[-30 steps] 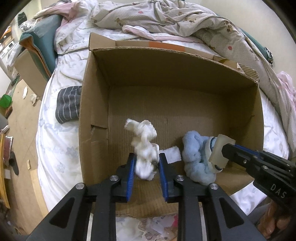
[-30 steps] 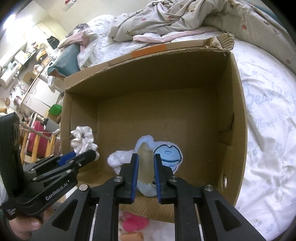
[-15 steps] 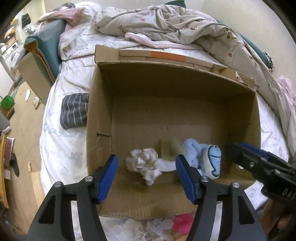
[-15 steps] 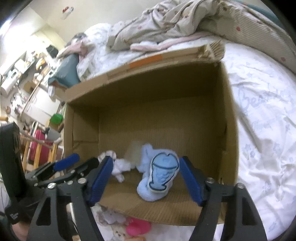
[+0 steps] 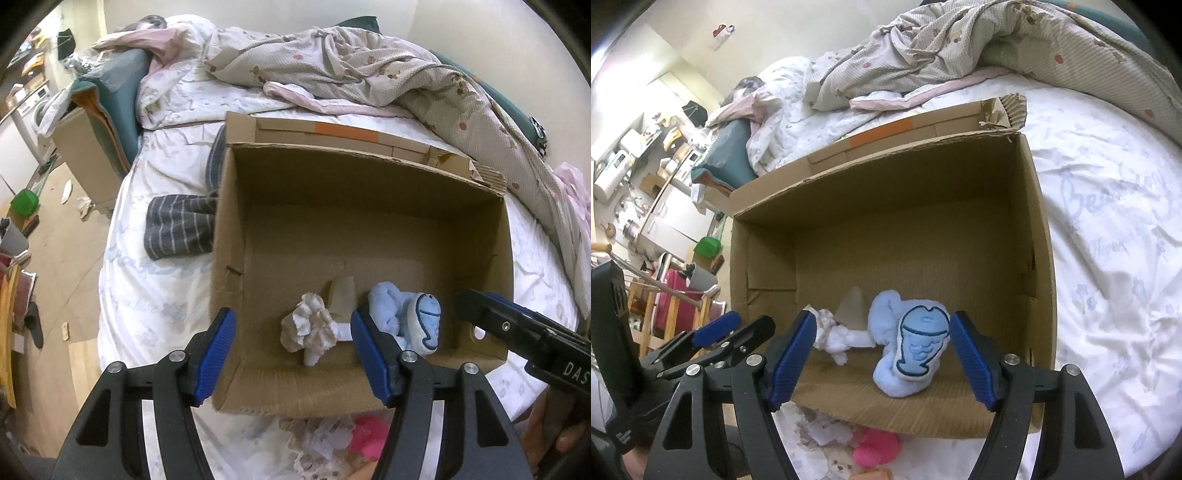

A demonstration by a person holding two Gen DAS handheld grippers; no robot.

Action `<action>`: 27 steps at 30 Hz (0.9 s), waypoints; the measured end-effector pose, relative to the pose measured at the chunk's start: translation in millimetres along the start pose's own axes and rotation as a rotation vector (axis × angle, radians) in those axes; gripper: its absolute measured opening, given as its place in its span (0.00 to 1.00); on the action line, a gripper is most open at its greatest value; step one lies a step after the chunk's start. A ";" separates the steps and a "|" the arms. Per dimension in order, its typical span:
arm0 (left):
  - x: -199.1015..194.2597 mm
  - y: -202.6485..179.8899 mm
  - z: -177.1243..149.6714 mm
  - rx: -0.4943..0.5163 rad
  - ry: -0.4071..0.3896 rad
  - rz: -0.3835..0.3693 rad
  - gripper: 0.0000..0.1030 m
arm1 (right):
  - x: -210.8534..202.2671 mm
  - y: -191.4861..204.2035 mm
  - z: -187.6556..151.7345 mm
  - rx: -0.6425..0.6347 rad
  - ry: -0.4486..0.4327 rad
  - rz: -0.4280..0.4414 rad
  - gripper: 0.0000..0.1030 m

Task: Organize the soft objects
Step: 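Withdraw the left gripper from the box toward the remaining items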

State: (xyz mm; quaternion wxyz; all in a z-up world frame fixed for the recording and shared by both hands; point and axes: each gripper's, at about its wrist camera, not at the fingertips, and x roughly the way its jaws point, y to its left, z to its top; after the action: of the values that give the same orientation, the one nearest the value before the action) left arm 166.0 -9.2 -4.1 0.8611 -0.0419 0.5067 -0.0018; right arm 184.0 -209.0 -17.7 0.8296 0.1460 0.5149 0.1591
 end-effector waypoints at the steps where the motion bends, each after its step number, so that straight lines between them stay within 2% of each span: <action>1: -2.4 1.1 -1.6 -0.002 -0.002 0.000 0.60 | -1.2 0.0 -1.2 0.003 0.000 -0.001 0.76; 6: -17.9 8.9 -12.0 -0.007 -0.027 0.027 0.60 | -10.2 0.6 -12.2 0.004 0.003 -0.002 0.76; 27: -54.1 26.5 -69.9 -0.057 -0.005 0.036 0.60 | -41.6 8.2 -70.2 -0.005 0.015 -0.019 0.76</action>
State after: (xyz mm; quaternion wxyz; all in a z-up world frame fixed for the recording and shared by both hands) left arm 77.6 14.7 7.4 0.8606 -0.0574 0.5052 0.0284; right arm 102.4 -213.3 -10.8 0.8275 0.1379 0.5222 0.1533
